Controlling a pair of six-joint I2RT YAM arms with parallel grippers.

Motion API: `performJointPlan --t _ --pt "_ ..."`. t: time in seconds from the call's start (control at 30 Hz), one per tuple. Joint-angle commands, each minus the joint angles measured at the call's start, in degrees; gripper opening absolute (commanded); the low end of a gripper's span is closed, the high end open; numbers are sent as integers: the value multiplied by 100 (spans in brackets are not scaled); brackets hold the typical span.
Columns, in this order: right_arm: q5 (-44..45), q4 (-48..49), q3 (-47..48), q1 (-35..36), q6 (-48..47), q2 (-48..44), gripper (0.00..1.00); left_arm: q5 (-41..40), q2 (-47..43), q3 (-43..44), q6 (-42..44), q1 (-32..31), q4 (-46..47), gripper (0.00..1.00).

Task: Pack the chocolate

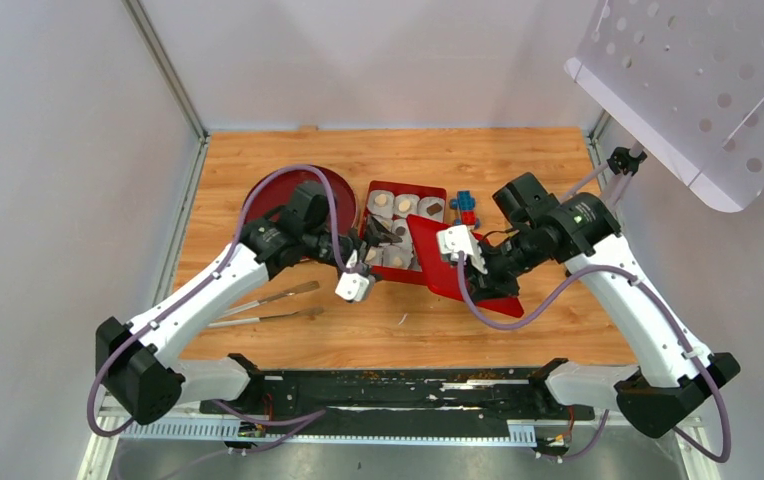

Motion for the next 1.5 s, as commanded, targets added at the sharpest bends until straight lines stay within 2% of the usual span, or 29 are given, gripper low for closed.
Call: performJointPlan --t 0.0,0.1,0.17,0.23,0.3,0.43,0.53,0.83,1.23,1.47 --pt "-461 -189 295 4 36 86 0 13 134 -175 935 -155 792 87" --pt "-518 -146 343 3 8 126 0 58 565 343 1089 -198 138 69" --pt "-545 -132 348 3 -19 162 0 -35 741 507 973 -257 45 63" --pt "-572 -128 360 6 -54 199 0 -210 648 203 579 -332 908 62" --pt "-586 -120 395 5 -82 242 0 -204 585 -20 405 -381 1350 63" --pt "-543 -64 499 3 -125 343 0 -114 832 188 354 -458 1109 60" --pt "-550 -34 580 7 -124 423 0 -123 887 156 173 -497 1323 58" --pt "-508 34 671 5 -74 469 0 -227 998 525 -295 -517 1323 38" --pt "-482 266 594 7 143 443 0 -241 1064 796 -333 -517 699 27" --pt "-367 385 528 5 199 401 7 -294 1025 783 -460 -518 719 24"
